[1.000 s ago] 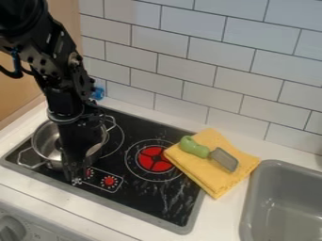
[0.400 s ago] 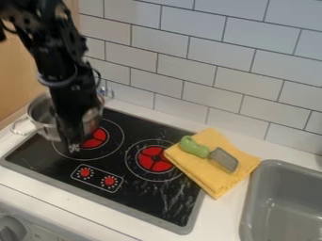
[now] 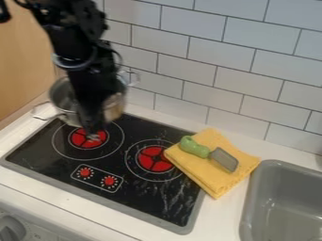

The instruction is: Move the silver pot to the bottom right corner of the stove

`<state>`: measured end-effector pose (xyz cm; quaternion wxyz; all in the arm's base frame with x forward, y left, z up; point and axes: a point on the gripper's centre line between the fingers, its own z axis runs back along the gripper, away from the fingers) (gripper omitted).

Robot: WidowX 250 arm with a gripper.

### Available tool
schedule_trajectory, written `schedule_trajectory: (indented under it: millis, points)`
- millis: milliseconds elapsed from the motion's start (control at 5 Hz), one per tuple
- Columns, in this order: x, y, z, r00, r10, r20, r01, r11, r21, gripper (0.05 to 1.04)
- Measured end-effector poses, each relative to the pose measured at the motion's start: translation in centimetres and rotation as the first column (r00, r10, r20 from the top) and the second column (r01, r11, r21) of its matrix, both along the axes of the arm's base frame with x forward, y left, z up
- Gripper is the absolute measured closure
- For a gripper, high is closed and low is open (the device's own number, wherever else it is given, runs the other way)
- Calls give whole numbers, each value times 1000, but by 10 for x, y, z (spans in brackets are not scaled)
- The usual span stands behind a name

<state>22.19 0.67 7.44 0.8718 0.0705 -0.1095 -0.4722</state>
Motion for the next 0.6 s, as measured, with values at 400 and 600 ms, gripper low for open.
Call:
schedule_trajectory:
  millis: [400, 600]
  points:
    - [-10, -54, -1, 986, -166, 18, 165, 986, 31, 1019]
    - [-18, -72, -15, 976, -218, -12, 218, 975, 33, 1019]
